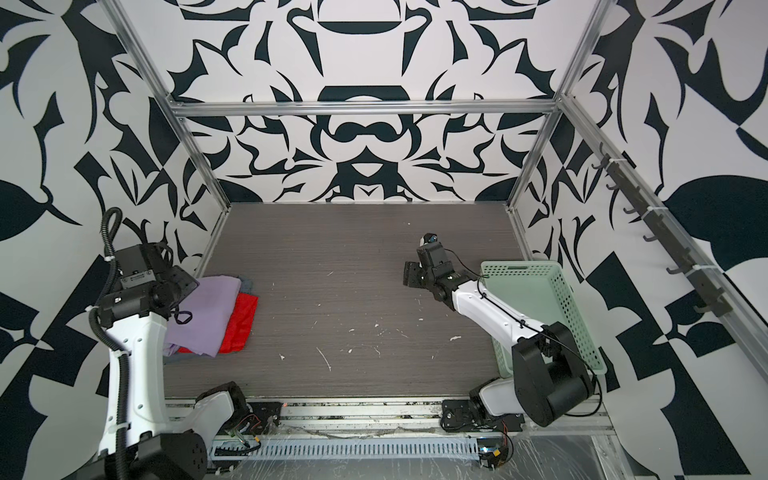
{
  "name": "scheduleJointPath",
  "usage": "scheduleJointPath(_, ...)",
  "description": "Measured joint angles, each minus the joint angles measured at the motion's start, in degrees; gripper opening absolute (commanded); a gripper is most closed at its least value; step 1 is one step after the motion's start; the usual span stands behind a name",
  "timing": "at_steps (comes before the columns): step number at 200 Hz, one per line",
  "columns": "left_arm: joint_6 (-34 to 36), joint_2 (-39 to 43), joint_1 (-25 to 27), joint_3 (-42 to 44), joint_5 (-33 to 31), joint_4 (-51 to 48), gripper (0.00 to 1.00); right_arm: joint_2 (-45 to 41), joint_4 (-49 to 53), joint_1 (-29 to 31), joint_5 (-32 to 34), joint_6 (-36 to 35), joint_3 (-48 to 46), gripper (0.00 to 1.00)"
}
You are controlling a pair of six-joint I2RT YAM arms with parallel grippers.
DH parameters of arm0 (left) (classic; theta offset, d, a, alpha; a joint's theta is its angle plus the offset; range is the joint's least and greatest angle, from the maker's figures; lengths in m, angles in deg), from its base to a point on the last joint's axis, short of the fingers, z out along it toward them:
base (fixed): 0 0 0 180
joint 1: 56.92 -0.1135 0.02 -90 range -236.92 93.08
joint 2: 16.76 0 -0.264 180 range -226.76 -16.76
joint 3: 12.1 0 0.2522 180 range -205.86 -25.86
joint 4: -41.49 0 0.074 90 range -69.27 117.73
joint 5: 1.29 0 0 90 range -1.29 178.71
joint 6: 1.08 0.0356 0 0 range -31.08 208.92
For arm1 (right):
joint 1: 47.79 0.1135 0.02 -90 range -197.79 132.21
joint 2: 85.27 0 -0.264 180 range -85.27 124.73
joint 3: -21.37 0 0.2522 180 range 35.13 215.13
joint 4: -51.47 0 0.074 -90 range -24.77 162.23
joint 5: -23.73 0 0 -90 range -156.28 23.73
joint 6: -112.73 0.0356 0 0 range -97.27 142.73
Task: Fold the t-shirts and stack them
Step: 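Lower the lavender bundle onto the folded red shirt with the left gripper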
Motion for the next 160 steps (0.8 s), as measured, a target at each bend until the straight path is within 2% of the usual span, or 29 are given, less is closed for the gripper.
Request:
scheduleJointPath(33,-1.75,-3.23,0.0,0.66,3.34,4.7,0.7,0.85,0.07,0.0,0.02,0.0,0.26,0.71)
scheduleJointPath(63,-3.41,-8.81,-0.02,5.38,2.4,8.83,0.72,0.81,0.26,0.0,0.26,0.0,0.26,0.71)
scheduleJointPath(85,-4.68,-9.99,-0.81,8.68,0.7,10.69,0.73,0.81,0.66,-0.02,0.72,0.0,0.26,0.71)
scheduleJointPath(130,-6.67,-10.45,-8.59,15.54,-0.76,15.85,0.73,0.81,0.87,-0.2,1.07,0.2,0.26,0.71)
scheduleJointPath(160,-7.78,-13.03,-12.87,19.96,1.25,19.43,0.73,0.81,1.11,-0.26,1.14,0.24,0.31,0.71)
